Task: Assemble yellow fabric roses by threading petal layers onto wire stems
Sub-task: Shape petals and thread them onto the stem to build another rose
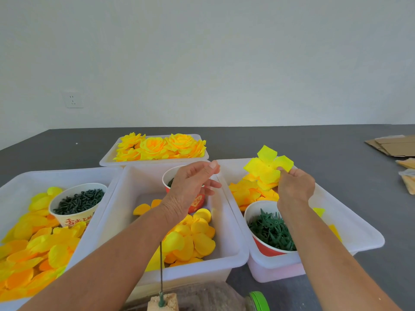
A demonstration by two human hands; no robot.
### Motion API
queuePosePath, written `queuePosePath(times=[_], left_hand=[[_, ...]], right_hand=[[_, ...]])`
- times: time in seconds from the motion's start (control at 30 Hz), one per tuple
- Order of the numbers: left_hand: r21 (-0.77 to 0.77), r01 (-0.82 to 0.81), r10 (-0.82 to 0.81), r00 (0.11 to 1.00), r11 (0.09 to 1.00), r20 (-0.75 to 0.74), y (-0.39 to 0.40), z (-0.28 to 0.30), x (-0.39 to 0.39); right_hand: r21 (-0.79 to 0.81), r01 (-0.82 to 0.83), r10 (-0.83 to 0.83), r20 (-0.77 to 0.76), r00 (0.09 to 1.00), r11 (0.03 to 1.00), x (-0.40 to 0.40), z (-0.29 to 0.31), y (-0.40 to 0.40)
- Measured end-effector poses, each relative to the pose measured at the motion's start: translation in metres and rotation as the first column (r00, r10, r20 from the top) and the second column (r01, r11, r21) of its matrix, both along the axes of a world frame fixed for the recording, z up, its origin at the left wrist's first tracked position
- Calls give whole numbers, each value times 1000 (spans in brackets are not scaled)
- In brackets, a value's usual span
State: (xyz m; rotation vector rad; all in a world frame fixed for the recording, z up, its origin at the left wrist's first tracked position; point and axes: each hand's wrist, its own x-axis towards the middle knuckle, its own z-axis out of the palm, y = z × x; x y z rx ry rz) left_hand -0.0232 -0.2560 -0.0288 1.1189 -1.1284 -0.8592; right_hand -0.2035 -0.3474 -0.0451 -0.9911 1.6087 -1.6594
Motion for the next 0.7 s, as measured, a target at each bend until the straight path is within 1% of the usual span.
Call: queuePosePath(times=[0.07,0.1,0.17,0.23,0.27,0.3,0.33,0.4,0.47,0.5,0.6,0.63,0.7], left_hand=[[7,-4,4,1000,1000,13,0,-1,-1],[12,-5,5,1000,1000,18,1,-1,-1],[27,-3,2,1000,1000,27,1,-2,-2],[43,10,-11,999,999,38,1,-3,-2],[50,20,-22,999,999,44,1,-3,-3],[53,27,-30,998,998,52,1,-3,-3],[54,28,-32,997,998,65,1,-4,-4],[50,14,-19,995,999,99,0,-5,-3],[37,-10,5,991,999,131,-1,-5,-2],[34,-26,20,989,999,148,-2,-5,-2],[-13,-95,95,972,995,216,-3,-7,0],[-28,-116,119,961,993,251,-3,-7,0],[-37,-133,138,944,990,298,-5,-8,3]], right_hand=[[37,0,6,-179,984,999,-1,-3,-3],[59,0,15,-244,970,998,-1,-4,-3],[92,29,5,-345,939,995,-1,-5,-3],[55,75,-44,-439,897,996,0,-4,0],[10,67,-56,-449,892,998,2,-2,2],[-44,19,-36,-429,903,999,4,0,4],[-111,-72,23,-387,922,991,6,1,5],[-221,-292,217,-309,926,930,13,3,12],[-266,-479,405,-289,867,837,20,3,19],[-275,-544,462,-311,830,793,23,3,20],[-269,-667,570,-360,739,695,29,1,24],[-263,-686,591,-358,723,679,29,-1,24],[-248,-684,596,-347,724,686,30,-2,26]])
